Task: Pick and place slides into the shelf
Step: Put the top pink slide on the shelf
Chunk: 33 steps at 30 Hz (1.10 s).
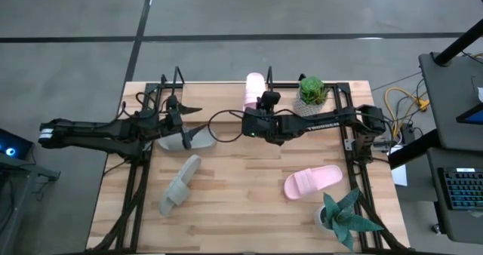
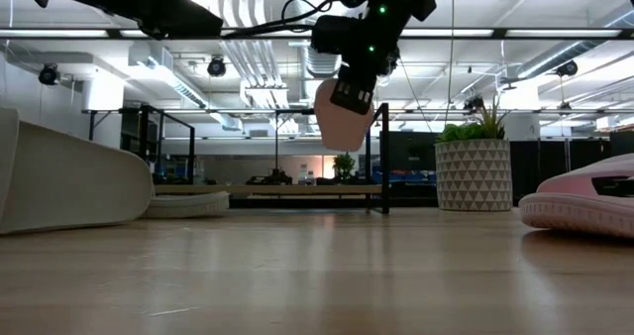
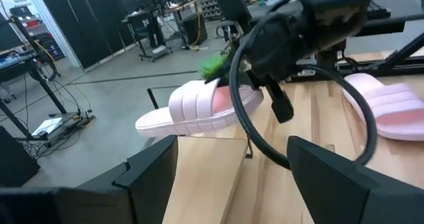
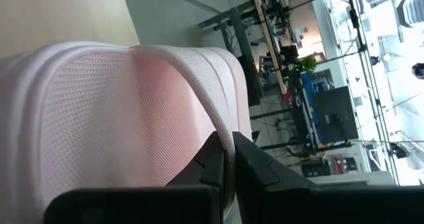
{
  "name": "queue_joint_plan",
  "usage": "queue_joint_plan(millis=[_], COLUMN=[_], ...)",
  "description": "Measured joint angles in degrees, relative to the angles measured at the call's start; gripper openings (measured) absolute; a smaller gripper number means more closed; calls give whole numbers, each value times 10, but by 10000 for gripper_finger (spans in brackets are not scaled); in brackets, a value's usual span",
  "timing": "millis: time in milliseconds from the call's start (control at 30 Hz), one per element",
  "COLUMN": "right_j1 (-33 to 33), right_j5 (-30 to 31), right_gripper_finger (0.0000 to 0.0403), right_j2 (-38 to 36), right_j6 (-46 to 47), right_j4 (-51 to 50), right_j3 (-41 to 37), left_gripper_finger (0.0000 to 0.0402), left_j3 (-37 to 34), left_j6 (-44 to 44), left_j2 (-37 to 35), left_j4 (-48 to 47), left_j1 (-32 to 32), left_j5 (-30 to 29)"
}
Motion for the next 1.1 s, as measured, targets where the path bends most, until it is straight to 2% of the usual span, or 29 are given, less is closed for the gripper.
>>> queue_joint_plan(millis=[333,567,867,1100], right_j1=[-4,-9,-17,-20], right_j5=[0,0,0,4], right_gripper_finger=[9,9,9,8], right_j2=[0,0,0,0], right_j6=[-2,-47,-51,-107], right_j4=[5,85,112,225], right_j3=[-11,-45,-82,-124], left_gripper_finger=[267,267,267,267], left_j3=[0,0,0,0], left_j6=[0,0,0,0], left_j2=[-5,-12,-20,-20], left_j4=[-7,-6,-9,-8], left_j1=[0,0,0,0], left_j5=[0,0,0,0])
